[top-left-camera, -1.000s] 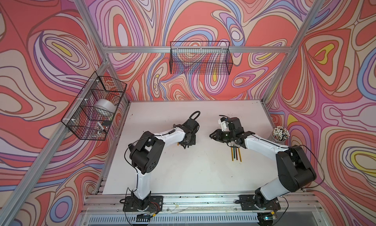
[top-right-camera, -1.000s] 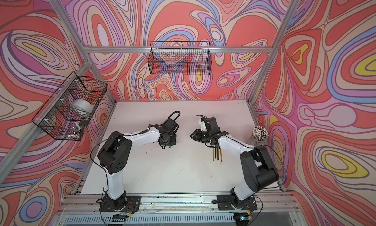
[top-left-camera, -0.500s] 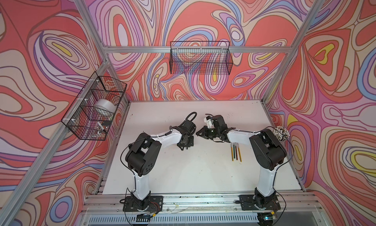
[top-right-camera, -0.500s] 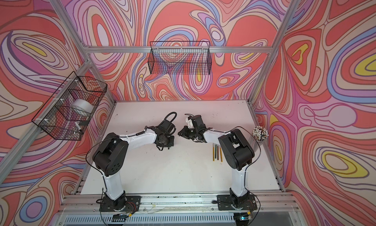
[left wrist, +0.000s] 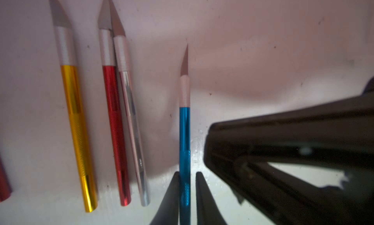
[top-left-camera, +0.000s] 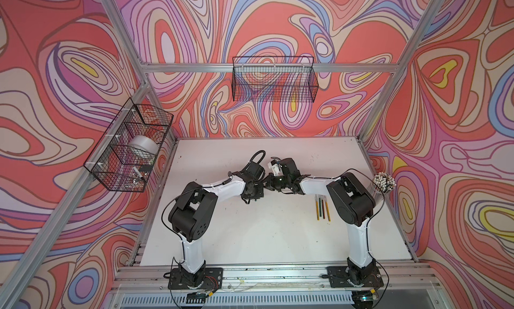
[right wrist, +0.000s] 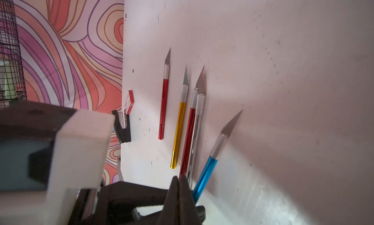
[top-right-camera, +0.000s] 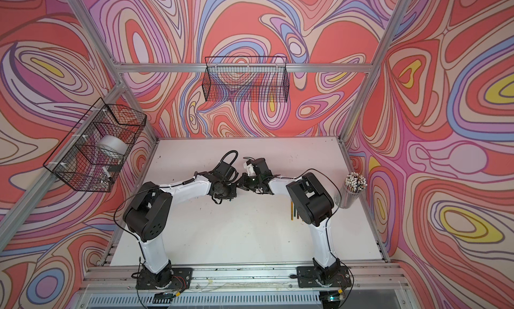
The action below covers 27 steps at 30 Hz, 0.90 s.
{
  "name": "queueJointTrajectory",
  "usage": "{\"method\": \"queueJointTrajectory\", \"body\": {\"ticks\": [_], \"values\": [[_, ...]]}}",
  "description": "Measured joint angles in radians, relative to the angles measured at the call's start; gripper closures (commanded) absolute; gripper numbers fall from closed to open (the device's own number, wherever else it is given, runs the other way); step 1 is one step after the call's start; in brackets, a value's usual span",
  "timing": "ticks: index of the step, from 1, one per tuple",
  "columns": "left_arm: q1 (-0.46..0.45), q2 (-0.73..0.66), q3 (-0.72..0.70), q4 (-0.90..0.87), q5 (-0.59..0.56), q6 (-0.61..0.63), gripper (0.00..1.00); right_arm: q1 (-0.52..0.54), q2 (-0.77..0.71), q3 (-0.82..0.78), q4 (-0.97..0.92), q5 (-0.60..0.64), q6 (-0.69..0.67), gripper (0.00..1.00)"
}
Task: Remove protective caps from carving knives
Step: Place the carving knife at the center of the board.
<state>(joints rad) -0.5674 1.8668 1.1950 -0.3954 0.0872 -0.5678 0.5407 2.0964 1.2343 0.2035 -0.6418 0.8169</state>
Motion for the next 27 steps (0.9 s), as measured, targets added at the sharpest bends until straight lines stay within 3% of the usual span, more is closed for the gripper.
{"method": "queueJointTrajectory", "body": {"ticks": [17,27], "values": [[0.0,0.0,0.0,0.003,0.011,0.0,0.76,0.006,0.077,0.013,-0.027,0.005,0.004,0.98],[0.0,-0.009,-0.005,0.003,0.01,0.007,0.79,0.006,0.083,0.036,-0.044,0.011,-0.006,0.98]]}}
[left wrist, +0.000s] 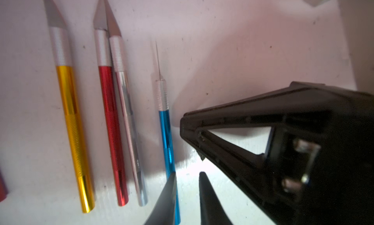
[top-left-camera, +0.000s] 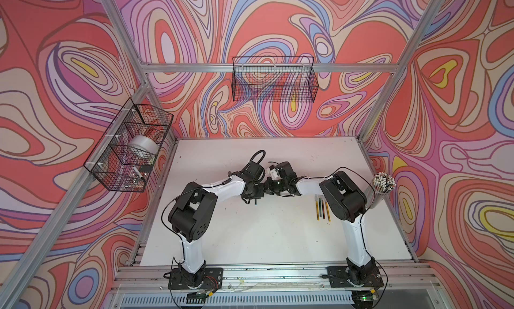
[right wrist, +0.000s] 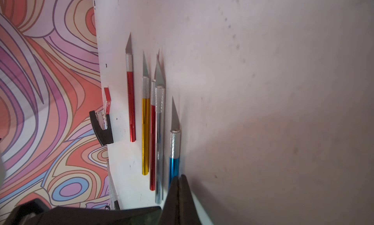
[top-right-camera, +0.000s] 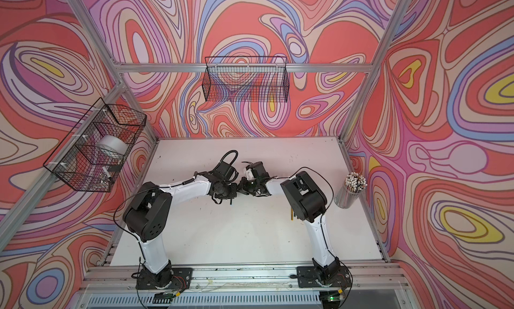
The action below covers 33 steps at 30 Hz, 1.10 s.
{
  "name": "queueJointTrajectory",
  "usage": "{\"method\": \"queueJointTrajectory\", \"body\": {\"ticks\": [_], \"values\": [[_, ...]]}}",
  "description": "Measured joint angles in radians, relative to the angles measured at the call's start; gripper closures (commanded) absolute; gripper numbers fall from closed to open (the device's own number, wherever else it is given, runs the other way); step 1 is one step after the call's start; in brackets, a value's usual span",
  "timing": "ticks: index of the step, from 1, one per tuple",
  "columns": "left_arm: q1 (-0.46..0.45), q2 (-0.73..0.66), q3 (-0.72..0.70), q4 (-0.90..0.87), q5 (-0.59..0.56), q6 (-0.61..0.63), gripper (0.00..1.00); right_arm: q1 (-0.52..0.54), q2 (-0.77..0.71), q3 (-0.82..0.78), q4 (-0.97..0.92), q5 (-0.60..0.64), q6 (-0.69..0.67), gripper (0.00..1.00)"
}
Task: Remove protective caps from carving knives
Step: Place the carving knife at the center of the board, then pick up the carving knife from the center of the board.
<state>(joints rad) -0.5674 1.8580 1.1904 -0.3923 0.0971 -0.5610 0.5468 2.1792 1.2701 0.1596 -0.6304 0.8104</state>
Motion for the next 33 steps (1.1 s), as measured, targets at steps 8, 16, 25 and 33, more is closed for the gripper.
{"method": "queueJointTrajectory", "body": {"ticks": [8,16,25,33], "values": [[0.0,-0.14,-0.09,0.009,0.032,0.005,0.79,0.0,-0.055,0.008,-0.133,0.076,-0.1,0.9],[0.001,-0.313,-0.271,0.12,0.164,0.008,0.76,0.0,-0.321,-0.074,-0.313,0.259,-0.243,0.87],[-0.05,-0.503,-0.417,0.253,0.224,-0.008,0.73,0.0,-0.552,-0.206,-0.536,0.491,-0.304,0.8],[-0.115,-0.553,-0.486,0.368,0.245,-0.032,0.71,-0.054,-0.648,-0.306,-0.701,0.618,-0.299,0.77]]}}
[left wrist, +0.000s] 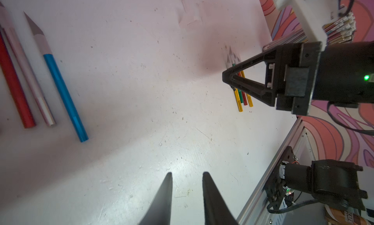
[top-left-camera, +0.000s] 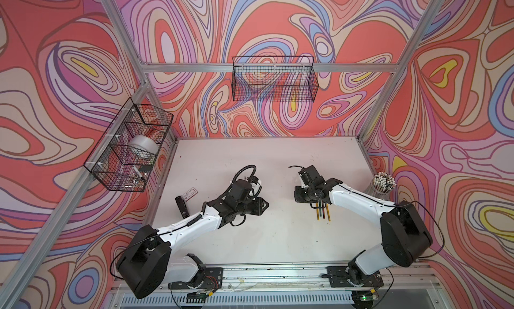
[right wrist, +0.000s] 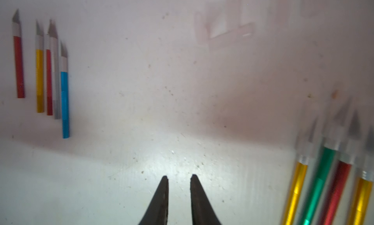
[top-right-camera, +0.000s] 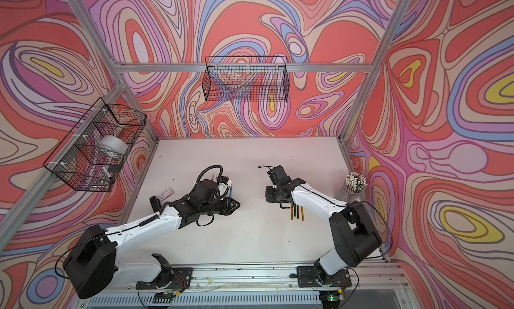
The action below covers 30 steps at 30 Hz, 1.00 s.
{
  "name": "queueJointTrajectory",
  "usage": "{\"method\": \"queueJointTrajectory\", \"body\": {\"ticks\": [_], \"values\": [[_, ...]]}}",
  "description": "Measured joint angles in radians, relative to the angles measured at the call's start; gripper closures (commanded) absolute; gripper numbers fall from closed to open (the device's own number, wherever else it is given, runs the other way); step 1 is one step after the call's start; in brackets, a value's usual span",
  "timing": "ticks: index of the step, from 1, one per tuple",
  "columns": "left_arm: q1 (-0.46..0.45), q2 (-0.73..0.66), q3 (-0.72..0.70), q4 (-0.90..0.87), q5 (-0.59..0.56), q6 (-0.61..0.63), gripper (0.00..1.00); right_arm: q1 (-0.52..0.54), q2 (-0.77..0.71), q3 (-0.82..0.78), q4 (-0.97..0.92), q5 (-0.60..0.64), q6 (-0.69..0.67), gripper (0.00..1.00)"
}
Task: Remove protective caps from carving knives
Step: Pick up the carving knife from the center of the board.
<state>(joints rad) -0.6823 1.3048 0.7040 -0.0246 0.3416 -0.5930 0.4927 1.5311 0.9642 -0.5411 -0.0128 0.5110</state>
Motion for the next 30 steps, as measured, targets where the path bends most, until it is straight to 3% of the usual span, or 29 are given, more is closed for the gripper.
{"method": "queueJointTrajectory", "body": {"ticks": [14,30], "values": [[-0.038,0.025,-0.002,0.053,0.017,-0.006,0.71,-0.159,-0.034,-0.061,-0.102,0.051,0.006,0.78],[-0.04,0.068,0.028,0.055,0.025,-0.006,0.7,-0.184,0.056,-0.074,-0.076,0.052,0.001,0.81]]}}
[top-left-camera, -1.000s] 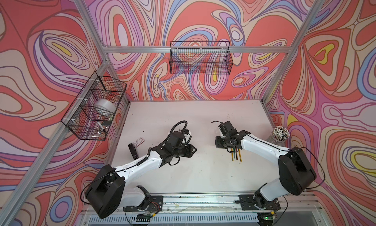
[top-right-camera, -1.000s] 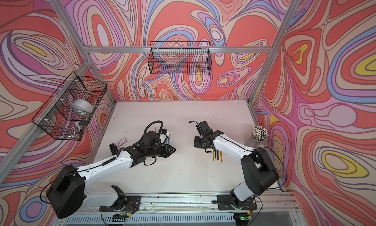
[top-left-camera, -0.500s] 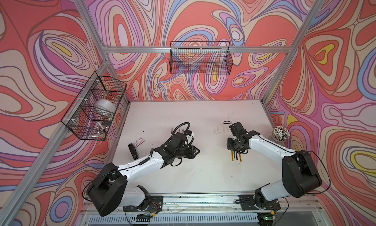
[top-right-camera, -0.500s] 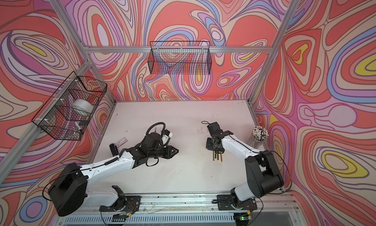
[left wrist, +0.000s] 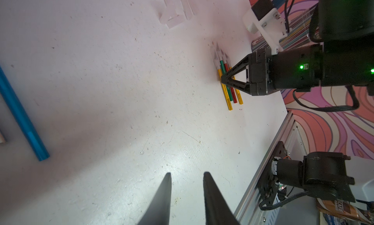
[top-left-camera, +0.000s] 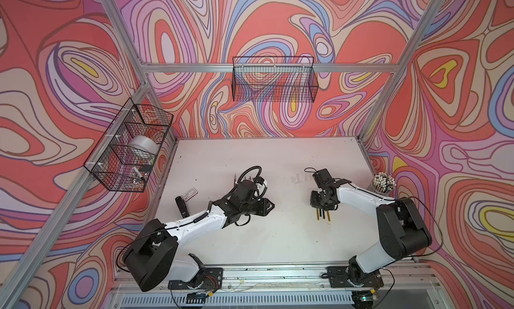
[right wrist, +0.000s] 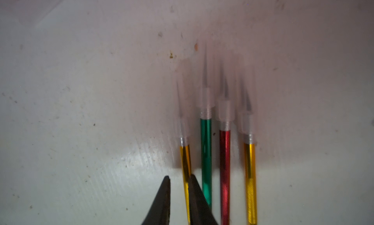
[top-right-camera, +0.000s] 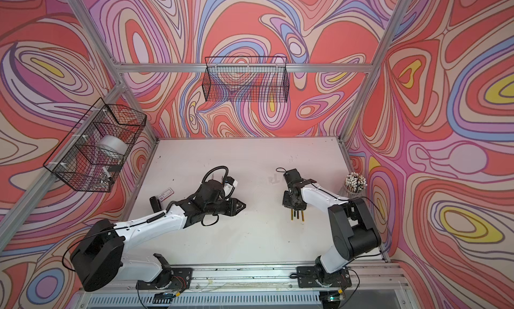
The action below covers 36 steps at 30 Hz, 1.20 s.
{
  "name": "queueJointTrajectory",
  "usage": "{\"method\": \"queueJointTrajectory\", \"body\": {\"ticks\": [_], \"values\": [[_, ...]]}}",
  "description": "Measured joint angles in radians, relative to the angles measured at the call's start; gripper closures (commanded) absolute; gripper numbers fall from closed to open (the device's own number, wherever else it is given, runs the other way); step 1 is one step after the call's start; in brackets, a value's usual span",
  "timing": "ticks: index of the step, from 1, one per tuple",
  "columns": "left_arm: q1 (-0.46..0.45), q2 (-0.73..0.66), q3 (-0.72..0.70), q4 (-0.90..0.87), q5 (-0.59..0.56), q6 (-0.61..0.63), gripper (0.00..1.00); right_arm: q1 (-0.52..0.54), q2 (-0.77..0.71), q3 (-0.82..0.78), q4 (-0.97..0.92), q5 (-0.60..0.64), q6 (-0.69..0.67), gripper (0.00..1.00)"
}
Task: Remove protective caps from carving knives
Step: Pick up the carving knife from the center of the board.
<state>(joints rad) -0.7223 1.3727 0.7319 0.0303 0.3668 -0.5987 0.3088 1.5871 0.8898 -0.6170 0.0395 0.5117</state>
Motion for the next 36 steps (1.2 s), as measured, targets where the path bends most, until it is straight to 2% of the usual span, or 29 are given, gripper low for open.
{"method": "queueJointTrajectory", "body": {"ticks": [27,31,36], "values": [[-0.012,0.004,0.0,0.019,0.001,-0.009,0.67,0.0,0.043,0.0,0.045,0.026,-0.018,0.88],[-0.016,0.011,0.0,0.037,0.008,-0.017,0.67,0.0,0.022,-0.018,0.068,-0.004,-0.025,0.89],[-0.018,0.042,0.0,0.065,0.035,-0.039,0.67,0.0,-0.053,-0.047,0.124,-0.098,-0.029,0.9]]}}
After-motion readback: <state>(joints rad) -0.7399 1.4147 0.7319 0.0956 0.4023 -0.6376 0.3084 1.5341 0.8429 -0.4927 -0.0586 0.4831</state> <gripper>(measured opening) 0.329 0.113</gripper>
